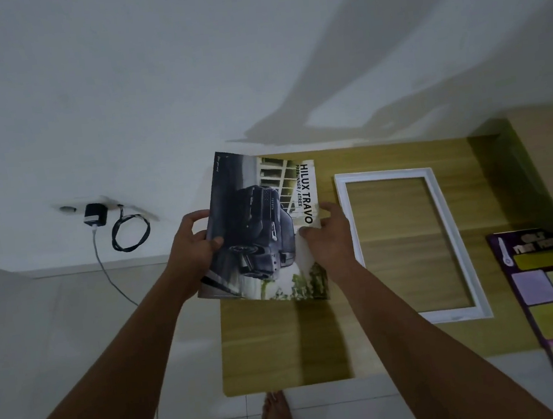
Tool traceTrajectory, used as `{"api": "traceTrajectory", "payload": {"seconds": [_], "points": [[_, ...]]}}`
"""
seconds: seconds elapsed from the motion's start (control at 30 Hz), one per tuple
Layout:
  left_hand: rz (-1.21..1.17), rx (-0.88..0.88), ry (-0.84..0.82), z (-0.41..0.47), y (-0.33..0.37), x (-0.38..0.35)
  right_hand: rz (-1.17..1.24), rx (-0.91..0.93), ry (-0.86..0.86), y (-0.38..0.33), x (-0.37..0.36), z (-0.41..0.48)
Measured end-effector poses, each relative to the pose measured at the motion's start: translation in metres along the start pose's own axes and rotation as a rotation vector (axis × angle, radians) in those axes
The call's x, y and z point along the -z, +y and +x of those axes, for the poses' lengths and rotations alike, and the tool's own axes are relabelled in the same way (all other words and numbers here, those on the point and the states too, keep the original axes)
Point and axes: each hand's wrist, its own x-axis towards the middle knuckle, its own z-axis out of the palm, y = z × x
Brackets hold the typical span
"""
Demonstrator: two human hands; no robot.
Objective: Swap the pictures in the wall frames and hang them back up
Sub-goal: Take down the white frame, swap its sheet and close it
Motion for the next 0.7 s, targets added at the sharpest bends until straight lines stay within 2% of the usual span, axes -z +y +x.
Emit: {"api": "traceTrajectory", "payload": {"seconds": [0.2, 0.43, 0.53, 0.63, 0.7], "points": [[0.001, -0.055, -0.095, -0.021, 0.019, -0.006, 0.136, 0.033, 0.051, -0.009, 0.021, -0.007], [0.097, -0.395, -0.174, -0.072, 0.073, -0.043, 0.051, 0.123, 0.106, -0.037, 0.069, -0.028], [0.185, -0.519, -0.218, -0.096, 0.093, -0.074, 0.121, 0.193, -0.002, -0.060, 0.095, -0.039], [0.287, -0.596, -0.267, -0.114, 0.098, -0.106, 0.274, 0.173, -0.136, -0.076, 0.121, -0.045], [0.331, -0.632, -0.292, -0.125, 0.098, -0.127, 0.323, 0.133, -0.133, -0.080, 0.139, -0.047]]}}
